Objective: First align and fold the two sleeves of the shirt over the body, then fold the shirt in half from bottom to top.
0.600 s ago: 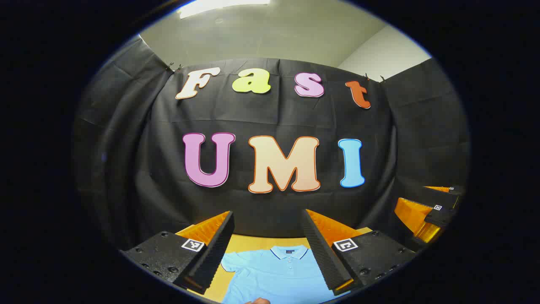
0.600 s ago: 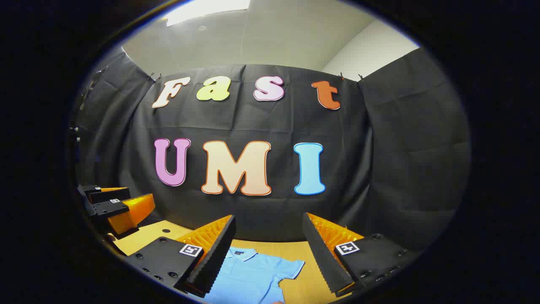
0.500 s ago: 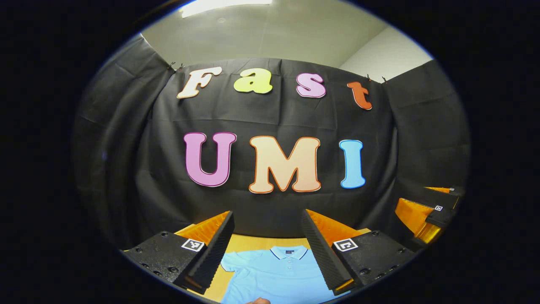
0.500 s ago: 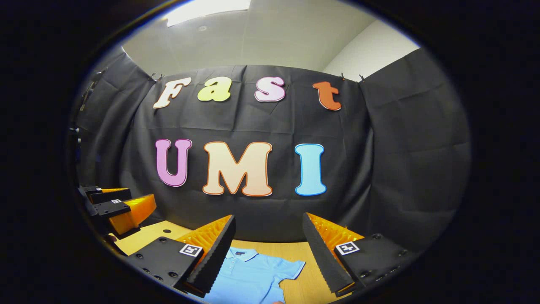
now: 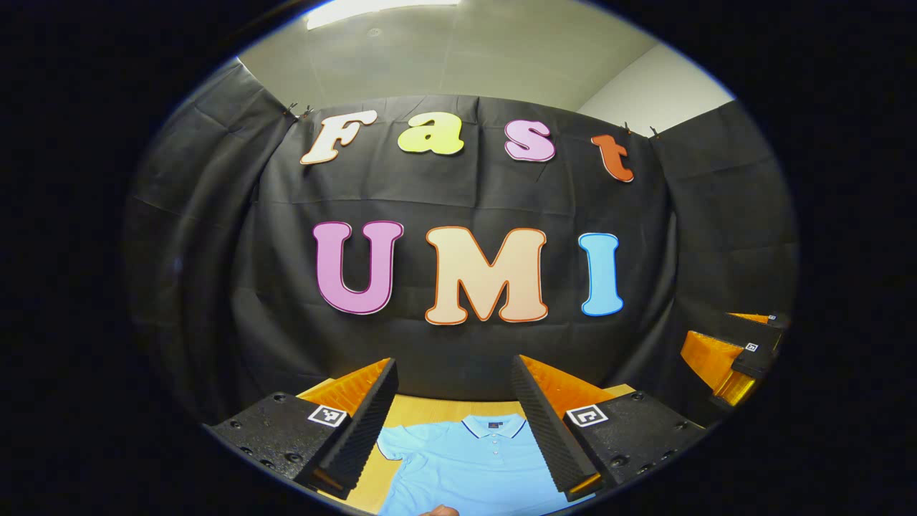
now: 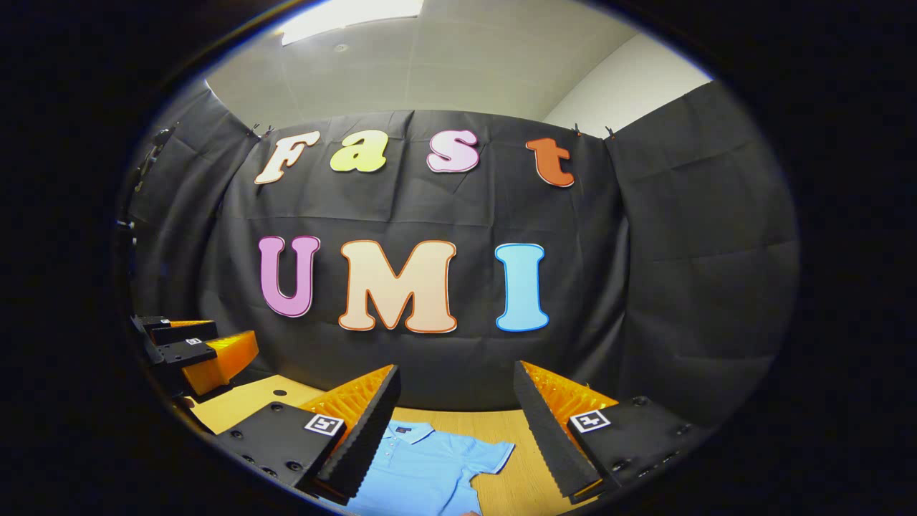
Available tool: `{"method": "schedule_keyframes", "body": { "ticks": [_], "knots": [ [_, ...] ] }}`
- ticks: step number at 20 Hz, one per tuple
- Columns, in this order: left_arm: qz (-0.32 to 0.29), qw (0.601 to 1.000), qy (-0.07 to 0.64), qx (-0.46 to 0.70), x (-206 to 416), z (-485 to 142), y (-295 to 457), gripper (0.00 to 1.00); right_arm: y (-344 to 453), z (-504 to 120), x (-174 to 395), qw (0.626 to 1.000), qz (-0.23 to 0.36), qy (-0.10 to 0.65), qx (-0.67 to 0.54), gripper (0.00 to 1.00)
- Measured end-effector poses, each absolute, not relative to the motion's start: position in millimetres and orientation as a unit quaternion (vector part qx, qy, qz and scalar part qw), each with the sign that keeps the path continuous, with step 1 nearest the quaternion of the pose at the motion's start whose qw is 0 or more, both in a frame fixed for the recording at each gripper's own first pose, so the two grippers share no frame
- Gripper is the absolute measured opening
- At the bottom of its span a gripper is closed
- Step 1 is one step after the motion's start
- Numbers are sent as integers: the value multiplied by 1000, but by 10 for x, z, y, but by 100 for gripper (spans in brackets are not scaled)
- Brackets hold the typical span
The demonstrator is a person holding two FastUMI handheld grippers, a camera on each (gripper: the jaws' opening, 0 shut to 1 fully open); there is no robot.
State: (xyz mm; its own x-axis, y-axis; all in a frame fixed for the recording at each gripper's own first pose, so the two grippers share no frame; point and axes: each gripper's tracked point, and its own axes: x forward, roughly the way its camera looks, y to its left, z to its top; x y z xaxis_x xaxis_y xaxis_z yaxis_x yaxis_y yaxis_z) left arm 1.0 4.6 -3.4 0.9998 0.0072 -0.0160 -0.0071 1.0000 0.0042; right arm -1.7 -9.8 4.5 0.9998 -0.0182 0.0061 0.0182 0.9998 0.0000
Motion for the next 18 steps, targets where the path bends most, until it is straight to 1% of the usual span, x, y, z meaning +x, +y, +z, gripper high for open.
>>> {"method": "schedule_keyframes", "body": {
  "ticks": [1, 3, 4, 5, 10, 12, 18],
  "knots": [
    [5, 1000, 8, 3, -1, -34, 50, 94, -98, 50, -21, 1000, -8, -5, 0, 98],
    [6, 1000, 8, 3, -23, -43, 36, 94, -106, 36, -39, 1000, -8, -4, -1, 100],
    [7, 1000, 8, 4, -32, -43, 36, 95, -125, 25, -32, 1000, -9, -2, 0, 96],
    [8, 1000, 8, 4, -41, -31, 35, 94, -144, 6, -39, 1000, -10, 1, 1, 98],
    [12, 1000, 1, 4, -142, -55, 47, 94, -193, -33, 51, 1000, -9, 9, 4, 98],
    [15, 1000, -4, 9, -128, -68, 98, 95, -243, -99, 139, 1000, -15, 9, -9, 98],
    [4, 1000, -6, -7, 75, -65, 307, 94, -365, -591, 608, 998, -44, 49, -12, 98]
  ]
}}
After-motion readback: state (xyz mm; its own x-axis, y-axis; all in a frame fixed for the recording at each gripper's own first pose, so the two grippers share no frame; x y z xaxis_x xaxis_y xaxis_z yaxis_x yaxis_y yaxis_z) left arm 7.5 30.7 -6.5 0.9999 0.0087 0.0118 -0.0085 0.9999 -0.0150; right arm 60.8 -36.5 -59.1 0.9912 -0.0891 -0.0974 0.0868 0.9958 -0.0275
